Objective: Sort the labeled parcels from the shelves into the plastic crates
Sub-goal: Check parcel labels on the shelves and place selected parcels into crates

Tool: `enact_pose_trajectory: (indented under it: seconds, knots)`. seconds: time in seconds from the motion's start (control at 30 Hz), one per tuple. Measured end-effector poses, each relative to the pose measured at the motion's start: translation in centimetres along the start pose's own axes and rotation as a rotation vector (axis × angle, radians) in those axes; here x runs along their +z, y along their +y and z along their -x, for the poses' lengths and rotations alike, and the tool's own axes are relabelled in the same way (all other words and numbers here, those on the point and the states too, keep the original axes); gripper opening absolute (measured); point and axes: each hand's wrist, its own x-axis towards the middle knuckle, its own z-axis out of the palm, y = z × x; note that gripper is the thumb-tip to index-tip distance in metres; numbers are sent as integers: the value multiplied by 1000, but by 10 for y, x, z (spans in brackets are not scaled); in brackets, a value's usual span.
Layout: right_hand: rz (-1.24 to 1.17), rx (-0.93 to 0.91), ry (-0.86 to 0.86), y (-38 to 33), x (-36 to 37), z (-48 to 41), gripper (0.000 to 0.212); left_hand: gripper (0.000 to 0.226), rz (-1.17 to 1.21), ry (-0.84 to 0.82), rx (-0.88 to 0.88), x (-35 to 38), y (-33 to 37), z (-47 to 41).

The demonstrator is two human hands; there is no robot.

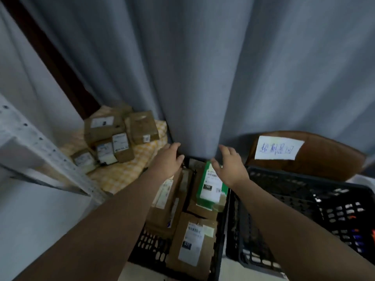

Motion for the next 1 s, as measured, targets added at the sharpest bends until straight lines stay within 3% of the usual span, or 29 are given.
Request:
enact_pose_trajectory:
  seconds: [0.2,0.3,0.43,0.53,0.8,1.0]
  knots:
    - [-71,-316,0,-46,-57,37,55,44,19,319,33,-52,50,88]
    - [-108,-449,-24,-73,-66,58,56,45,-85,389,-33,-75,47,144]
    - [-156,-636,-22,-136,-72,84,55,56,-303,599,-145,-130,34,215]
    - [-212,-783,-15,-191,-76,110,55,57,-481,685,-238,-172,20,263]
    - [-247,-1139,-49,-343,-83,203,58,62,-652,891,-453,-261,-19,422]
    - [-374,-1316,-96,-454,-49,315,60,60,-777,988,-598,-306,-57,561]
